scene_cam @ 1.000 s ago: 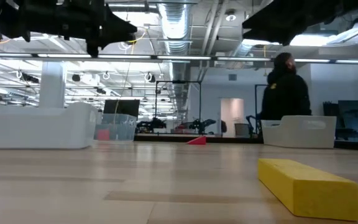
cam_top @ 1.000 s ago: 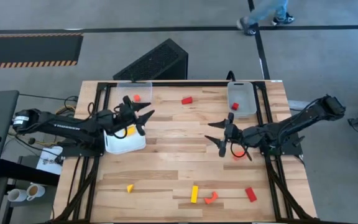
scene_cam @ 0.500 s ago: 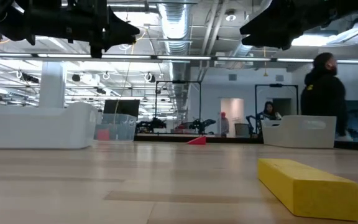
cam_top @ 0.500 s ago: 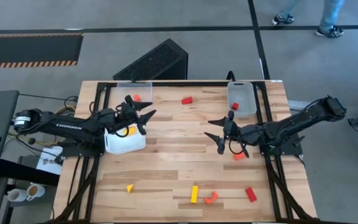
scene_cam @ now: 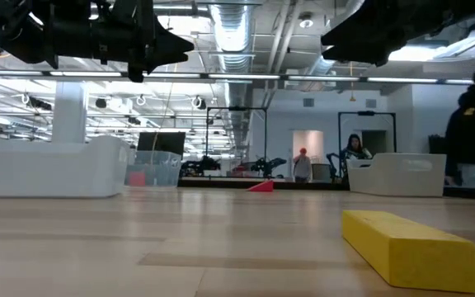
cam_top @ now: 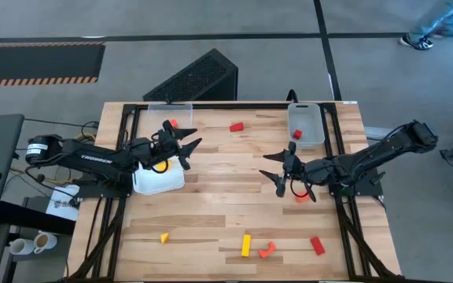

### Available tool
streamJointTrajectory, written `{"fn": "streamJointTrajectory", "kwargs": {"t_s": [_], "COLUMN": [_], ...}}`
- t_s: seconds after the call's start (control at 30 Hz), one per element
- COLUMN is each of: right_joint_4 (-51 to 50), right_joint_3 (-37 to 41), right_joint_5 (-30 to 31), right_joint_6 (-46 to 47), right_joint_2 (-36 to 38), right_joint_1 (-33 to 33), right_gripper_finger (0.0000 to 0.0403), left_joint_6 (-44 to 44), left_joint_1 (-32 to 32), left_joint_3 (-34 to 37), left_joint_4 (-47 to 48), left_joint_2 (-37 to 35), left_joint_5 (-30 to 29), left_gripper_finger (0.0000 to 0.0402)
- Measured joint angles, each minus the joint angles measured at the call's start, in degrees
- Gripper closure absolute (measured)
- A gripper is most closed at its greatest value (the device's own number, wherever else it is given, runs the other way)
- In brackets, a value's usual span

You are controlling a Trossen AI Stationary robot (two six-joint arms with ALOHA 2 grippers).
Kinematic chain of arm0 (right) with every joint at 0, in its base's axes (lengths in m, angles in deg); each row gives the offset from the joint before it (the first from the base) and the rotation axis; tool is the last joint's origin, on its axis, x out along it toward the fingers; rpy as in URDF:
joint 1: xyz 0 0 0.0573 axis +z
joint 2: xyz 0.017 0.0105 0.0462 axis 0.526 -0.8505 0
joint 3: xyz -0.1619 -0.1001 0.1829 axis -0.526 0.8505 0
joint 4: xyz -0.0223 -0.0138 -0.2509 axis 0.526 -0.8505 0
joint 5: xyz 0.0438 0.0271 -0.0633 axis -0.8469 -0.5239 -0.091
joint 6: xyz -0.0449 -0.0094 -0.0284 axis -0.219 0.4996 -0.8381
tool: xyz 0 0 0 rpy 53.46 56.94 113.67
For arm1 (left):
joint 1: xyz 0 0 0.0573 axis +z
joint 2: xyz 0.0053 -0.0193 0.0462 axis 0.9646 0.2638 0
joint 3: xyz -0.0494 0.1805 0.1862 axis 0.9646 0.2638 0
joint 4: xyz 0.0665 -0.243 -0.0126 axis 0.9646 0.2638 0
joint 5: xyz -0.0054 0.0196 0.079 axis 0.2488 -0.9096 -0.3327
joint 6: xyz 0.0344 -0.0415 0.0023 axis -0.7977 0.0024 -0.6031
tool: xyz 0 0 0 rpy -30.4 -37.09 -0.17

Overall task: Sort & place blocks by color
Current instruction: Put the top red block into the gray bin

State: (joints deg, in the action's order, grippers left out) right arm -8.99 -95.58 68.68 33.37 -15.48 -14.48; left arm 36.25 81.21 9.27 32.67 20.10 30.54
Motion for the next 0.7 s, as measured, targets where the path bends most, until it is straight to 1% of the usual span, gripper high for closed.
{"fn": "streamJointTrajectory", "kwargs": {"t_s": [0.27, 0.57, 0.7], "right_joint_4": [-2.5, -2.5, -2.7], "right_joint_3": [0.0, 0.0, 0.0], "right_joint_5": [0.0, 0.1, 0.1], "right_joint_6": [2.7, 2.2, 2.2], "right_joint_2": [0.0, 0.0, 0.0], "right_joint_1": [-1.1, -1.3, -1.5], "right_gripper_finger": [0.0129, 0.0129, 0.0129], "left_joint_6": [-0.4, -1.1, -1.1], "left_joint_1": [0.0, 0.0, 0.0], "left_joint_3": [0.0, 0.0, 0.0], "left_joint_4": [-0.6, -0.7, -2.1], "left_joint_2": [0.3, 0.3, 0.3], "left_joint_5": [0.0, 0.1, 0.8], "left_gripper_finger": [0.0224, 0.0224, 0.0224]}}
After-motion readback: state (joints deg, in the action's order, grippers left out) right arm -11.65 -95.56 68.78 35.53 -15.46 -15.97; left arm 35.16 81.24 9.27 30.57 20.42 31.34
